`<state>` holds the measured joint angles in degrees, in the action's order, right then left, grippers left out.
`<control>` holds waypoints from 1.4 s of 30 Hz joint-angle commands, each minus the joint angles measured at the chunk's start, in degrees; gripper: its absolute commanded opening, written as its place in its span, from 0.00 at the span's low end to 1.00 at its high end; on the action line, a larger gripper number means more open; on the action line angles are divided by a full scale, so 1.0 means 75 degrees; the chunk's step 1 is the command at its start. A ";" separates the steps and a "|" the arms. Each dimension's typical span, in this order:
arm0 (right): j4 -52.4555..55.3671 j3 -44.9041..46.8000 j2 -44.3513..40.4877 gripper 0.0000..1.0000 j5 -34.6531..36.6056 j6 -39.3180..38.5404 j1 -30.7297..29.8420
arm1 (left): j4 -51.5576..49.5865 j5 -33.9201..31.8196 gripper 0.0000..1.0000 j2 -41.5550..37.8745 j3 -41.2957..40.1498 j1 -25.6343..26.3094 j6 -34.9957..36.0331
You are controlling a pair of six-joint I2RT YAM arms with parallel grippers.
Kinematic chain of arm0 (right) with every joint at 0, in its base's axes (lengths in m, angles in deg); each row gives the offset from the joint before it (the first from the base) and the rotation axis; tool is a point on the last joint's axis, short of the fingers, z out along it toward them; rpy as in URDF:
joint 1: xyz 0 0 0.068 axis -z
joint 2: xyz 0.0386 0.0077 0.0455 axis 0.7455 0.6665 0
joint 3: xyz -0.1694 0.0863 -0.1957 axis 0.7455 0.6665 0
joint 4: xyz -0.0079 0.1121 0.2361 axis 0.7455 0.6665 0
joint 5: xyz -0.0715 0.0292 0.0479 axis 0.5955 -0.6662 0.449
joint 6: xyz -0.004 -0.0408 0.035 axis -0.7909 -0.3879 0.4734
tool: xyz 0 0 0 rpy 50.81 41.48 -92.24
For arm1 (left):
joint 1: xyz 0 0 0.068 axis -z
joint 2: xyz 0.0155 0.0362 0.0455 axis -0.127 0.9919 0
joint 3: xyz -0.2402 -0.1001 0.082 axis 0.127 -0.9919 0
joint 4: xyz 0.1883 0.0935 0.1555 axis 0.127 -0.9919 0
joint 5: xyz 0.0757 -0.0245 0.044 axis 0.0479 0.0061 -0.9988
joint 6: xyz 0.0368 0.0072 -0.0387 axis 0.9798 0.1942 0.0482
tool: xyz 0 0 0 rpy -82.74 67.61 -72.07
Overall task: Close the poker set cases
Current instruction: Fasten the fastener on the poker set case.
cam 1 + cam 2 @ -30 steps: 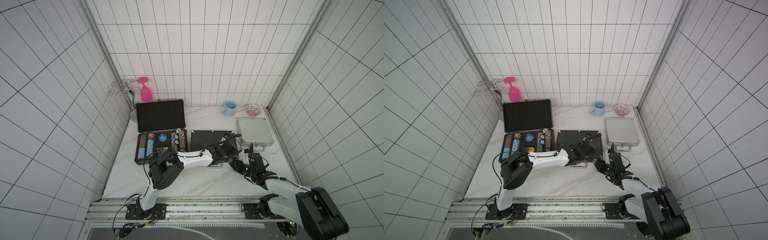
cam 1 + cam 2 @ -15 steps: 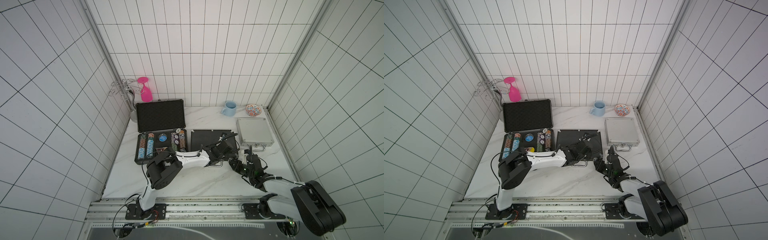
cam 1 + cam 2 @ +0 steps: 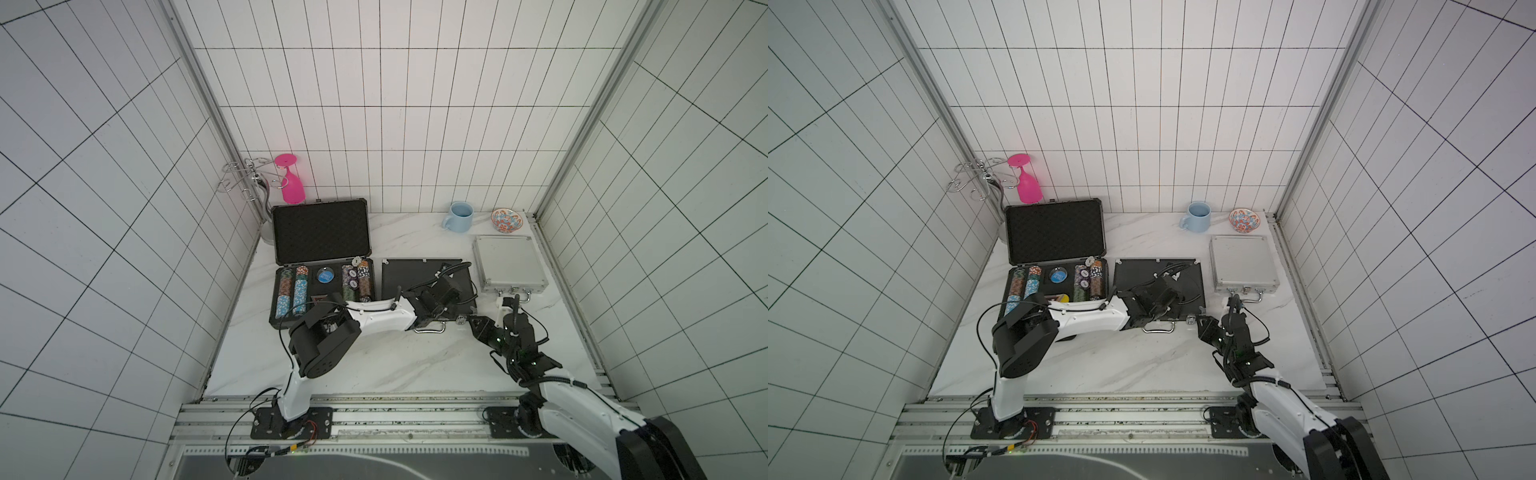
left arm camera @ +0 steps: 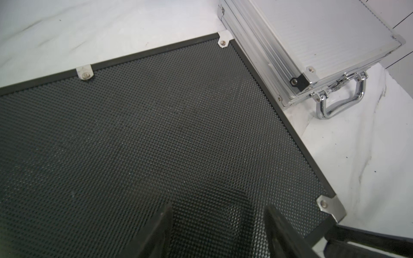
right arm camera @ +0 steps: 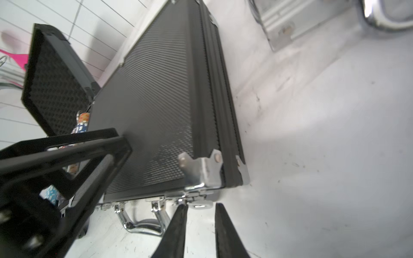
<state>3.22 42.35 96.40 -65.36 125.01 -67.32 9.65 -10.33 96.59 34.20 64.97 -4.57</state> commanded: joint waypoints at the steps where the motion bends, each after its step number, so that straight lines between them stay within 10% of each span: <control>1: 0.1393 -0.0975 -0.0402 0.31 0.0081 -0.0568 0.0029 | -0.3924 0.1308 0.71 0.0671 -0.0582 -0.0106 -0.0626; 6: 0.2483 -0.2167 0.0252 0.53 -0.0106 -0.1417 0.0092 | -0.4448 0.1178 0.76 -0.0155 0.0647 -0.0399 -0.0587; 14: 0.2648 -0.2797 0.0981 0.62 -0.0230 -0.1925 0.0397 | -0.4443 0.1223 0.79 -0.1698 -0.0012 -0.1689 -0.0456; 42: 0.2005 -0.0594 0.0245 0.15 -0.0864 -0.1139 -0.0475 | -0.4094 0.0710 0.69 -0.0936 -0.2343 -0.1756 0.0009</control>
<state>17.80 34.00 97.67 -73.30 114.76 -70.40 -12.84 -6.31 80.87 22.40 50.87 -5.88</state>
